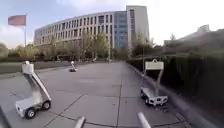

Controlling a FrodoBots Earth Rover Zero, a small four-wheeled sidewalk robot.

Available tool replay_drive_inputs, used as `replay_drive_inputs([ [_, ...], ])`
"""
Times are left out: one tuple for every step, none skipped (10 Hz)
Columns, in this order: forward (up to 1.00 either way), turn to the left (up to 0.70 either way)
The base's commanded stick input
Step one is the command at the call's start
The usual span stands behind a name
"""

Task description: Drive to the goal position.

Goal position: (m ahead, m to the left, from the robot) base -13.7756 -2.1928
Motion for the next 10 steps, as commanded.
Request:
replay_drive_inputs([
  [0.00, 0.00],
  [0.00, 0.00],
  [0.00, 0.00],
  [0.00, 0.00],
  [0.00, 0.30],
  [0.00, 0.45],
  [0.00, 0.45],
  [0.00, 0.45],
  [0.00, 0.45],
  [0.00, 0.45],
])
